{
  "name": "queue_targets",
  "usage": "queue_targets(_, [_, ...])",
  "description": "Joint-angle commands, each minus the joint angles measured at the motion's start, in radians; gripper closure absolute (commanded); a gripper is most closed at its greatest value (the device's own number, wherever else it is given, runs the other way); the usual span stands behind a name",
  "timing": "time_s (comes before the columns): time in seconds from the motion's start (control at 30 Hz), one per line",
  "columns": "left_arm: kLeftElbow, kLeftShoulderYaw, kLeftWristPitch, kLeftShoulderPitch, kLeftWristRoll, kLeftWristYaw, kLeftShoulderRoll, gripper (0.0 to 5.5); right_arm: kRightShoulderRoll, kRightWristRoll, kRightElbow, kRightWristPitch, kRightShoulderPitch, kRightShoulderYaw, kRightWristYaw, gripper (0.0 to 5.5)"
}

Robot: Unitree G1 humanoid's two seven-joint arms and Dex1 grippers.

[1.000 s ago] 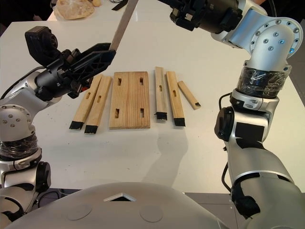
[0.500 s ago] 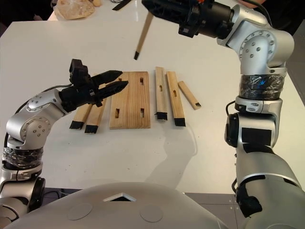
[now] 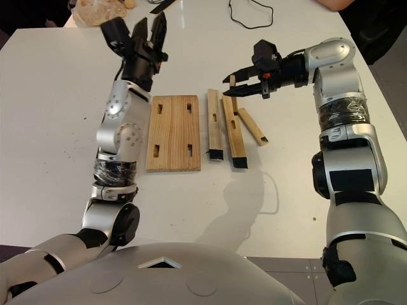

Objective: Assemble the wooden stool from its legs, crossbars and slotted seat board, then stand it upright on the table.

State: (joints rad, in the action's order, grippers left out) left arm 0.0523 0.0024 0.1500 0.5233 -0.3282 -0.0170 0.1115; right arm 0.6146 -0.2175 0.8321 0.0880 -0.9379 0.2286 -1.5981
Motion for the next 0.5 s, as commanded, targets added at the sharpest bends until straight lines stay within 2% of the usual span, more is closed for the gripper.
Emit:
queue_targets(0.03, [0.055,-0.052,-0.044,-0.004,0.072,0.057,-0.013,3.01,-0.024,-0.001,0.083,0.059,-0.028,0.025,-0.016,4.2])
queue_targets(0.23, [0.052,-0.086,-0.076,-0.013,0.155,0.057,-0.017,3.01,-0.031,-0.041,0.084,0.07,0.007,0.034,-0.016,4.2])
queue_targets(0.5, [0.05,-0.07,-0.065,-0.017,0.155,0.076,-0.009,3.01,-0.022,-0.063,0.094,0.061,0.069,0.031,-0.016,4.2])
